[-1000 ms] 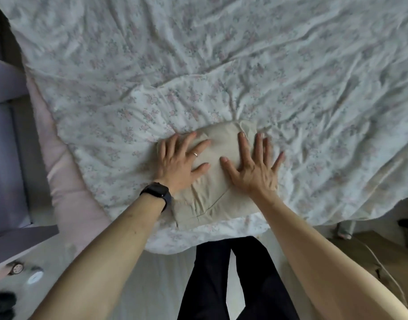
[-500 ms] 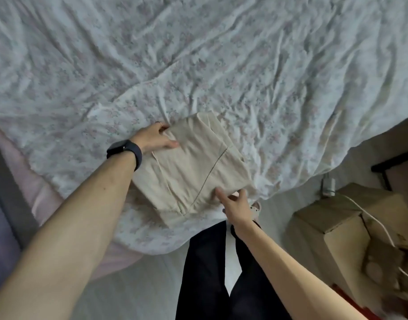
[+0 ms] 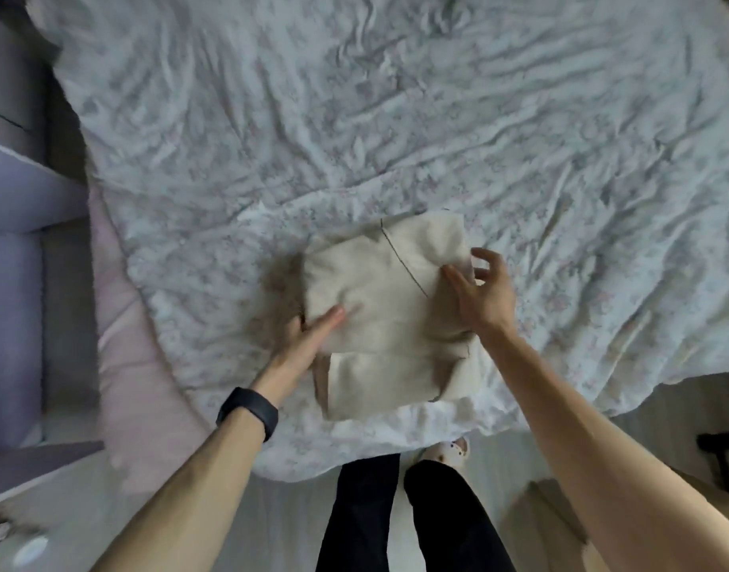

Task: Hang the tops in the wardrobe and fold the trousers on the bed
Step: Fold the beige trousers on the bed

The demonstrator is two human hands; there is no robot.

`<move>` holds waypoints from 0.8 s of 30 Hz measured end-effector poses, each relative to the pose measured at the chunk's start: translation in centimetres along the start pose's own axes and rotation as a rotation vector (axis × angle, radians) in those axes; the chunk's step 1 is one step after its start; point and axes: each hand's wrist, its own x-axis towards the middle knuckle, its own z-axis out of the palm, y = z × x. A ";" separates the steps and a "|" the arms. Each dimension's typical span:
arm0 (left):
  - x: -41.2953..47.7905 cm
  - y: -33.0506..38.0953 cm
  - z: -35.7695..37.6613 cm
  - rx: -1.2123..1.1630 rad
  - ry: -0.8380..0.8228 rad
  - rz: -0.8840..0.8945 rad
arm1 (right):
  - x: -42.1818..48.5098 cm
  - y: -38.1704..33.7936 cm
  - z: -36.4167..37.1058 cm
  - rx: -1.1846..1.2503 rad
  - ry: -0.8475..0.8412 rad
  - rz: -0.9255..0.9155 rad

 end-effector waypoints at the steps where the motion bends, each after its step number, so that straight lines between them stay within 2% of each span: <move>1: -0.2 -0.6 0.6 -0.040 0.055 0.010 | 1.0 -0.8 0.6 -0.043 -0.030 -0.038; 4: 0.3 -2.7 2.7 0.026 0.224 0.047 | 1.8 -0.4 2.2 -0.229 -0.111 -0.077; 6: 0.3 -3.9 3.8 0.369 0.478 0.150 | 0.6 1.0 2.9 -0.415 -0.089 -0.154; 8: -0.4 -4.4 4.9 0.780 0.688 0.427 | -1.6 2.9 3.1 -0.573 -0.036 -0.347; 10: -0.6 -4.1 6.2 1.067 0.598 0.743 | -4.1 4.4 3.1 -0.703 -0.059 -0.577; 12: 0.7 -3.7 6.0 1.236 0.435 0.872 | -5.6 5.7 3.1 -0.809 -0.157 -0.703; 14: 3.5 -3.7 5.2 1.321 0.417 0.818 | -5.3 6.8 3.5 -0.928 -0.249 -0.722; 17: 8.4 -3.7 3.5 1.400 0.411 0.675 | -3.5 8.0 4.6 -1.043 -0.300 -0.678; 24: 12.9 -4.7 2.7 1.397 0.384 0.627 | -1.4 10.0 7.3 -1.069 -0.325 -0.619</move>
